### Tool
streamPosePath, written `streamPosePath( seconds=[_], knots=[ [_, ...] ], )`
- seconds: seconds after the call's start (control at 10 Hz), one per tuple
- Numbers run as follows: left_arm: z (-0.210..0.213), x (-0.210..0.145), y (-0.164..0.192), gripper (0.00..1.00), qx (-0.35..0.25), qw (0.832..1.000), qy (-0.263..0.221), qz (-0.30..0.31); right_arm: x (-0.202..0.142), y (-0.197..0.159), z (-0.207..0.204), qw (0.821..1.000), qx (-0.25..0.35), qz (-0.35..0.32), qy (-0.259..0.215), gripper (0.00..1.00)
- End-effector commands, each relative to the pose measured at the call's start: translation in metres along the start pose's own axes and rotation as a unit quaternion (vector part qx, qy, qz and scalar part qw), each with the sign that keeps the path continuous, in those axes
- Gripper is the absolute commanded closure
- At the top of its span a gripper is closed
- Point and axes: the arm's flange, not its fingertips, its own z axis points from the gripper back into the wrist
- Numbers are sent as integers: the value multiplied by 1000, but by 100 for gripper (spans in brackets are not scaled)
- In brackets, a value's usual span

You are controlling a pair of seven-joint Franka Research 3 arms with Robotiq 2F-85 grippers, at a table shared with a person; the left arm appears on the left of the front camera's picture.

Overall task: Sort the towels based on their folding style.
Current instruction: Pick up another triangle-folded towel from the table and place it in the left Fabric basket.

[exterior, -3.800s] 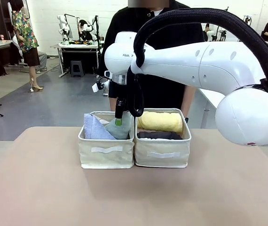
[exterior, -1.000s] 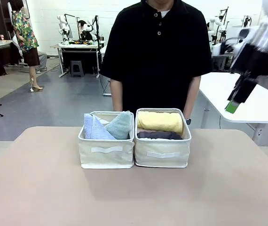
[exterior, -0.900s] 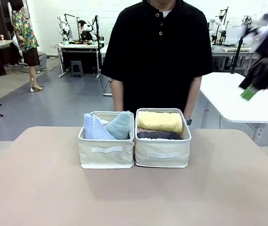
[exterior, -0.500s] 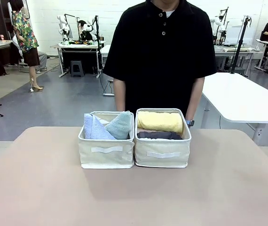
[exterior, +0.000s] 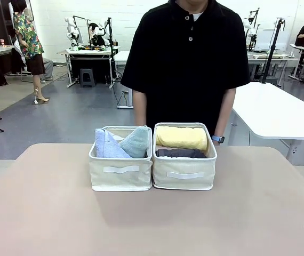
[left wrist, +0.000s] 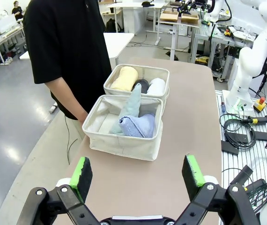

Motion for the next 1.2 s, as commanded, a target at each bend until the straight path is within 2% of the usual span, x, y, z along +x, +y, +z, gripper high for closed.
streamPosePath(
  seconds=[0.0, 1.1],
  knots=[
    [0, 1, -2, 0, 6, 1000, -1, 0, 1, -6, -19, 1000, 15, -5, 6, 0],
    [0, 1, -2, 0, 6, 1000, -1, 0, 1, -6, -19, 1000, 15, -5, 6, 0]
  ],
)
